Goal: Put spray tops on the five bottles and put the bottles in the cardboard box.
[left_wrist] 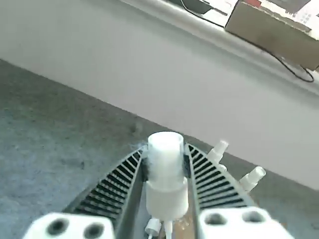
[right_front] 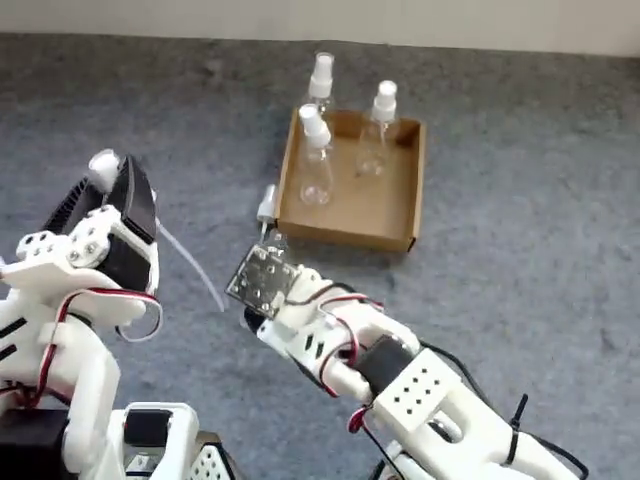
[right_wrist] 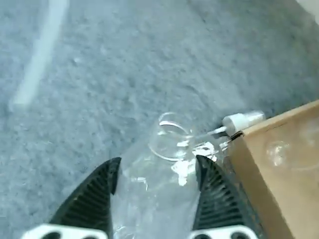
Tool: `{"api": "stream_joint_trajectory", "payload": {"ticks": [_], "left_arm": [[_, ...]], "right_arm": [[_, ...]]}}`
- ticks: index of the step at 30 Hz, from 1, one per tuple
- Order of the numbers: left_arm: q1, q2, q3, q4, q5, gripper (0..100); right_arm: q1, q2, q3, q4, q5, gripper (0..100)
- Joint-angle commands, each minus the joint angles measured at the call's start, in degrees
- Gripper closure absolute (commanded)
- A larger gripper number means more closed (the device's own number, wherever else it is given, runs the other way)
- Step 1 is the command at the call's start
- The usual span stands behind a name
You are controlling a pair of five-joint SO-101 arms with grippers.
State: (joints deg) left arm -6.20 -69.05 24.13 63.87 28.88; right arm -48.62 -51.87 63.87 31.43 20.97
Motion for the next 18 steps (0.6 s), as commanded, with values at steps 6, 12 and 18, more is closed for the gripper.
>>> {"api": "stream_joint_trajectory", "payload": {"ticks": [6, 12, 18], "left_arm": [[0.0, -0.1, 11.2, -13.2, 4.6, 100], [1.3, -0.2, 15.6, -15.3, 4.3, 100], [1.5, -0.2, 18.2, -16.0, 4.4, 100]], "right_arm": [[-2.9, -5.8, 4.1, -2.1, 0.4, 99.4], [-2.7, -10.1, 5.8, -2.1, 0.4, 99.4], [-2.8, -12.2, 5.9, -2.0, 0.4, 99.4]]}}
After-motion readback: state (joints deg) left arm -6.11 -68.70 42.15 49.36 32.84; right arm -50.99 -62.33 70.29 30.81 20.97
